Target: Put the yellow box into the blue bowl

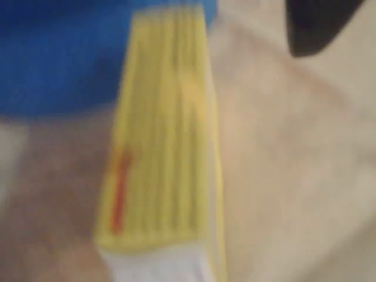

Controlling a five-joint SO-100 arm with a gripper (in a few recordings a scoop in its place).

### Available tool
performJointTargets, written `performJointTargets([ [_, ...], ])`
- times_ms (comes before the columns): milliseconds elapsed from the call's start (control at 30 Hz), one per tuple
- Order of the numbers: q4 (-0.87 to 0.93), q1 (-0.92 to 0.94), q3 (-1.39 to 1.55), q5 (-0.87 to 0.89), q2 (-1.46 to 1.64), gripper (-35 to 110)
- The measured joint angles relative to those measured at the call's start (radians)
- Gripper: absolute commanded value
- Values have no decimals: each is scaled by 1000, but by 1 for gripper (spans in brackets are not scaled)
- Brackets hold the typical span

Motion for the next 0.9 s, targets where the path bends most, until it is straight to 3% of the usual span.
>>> performJointTargets([
  [900,-276,0,255,0,0,33],
])
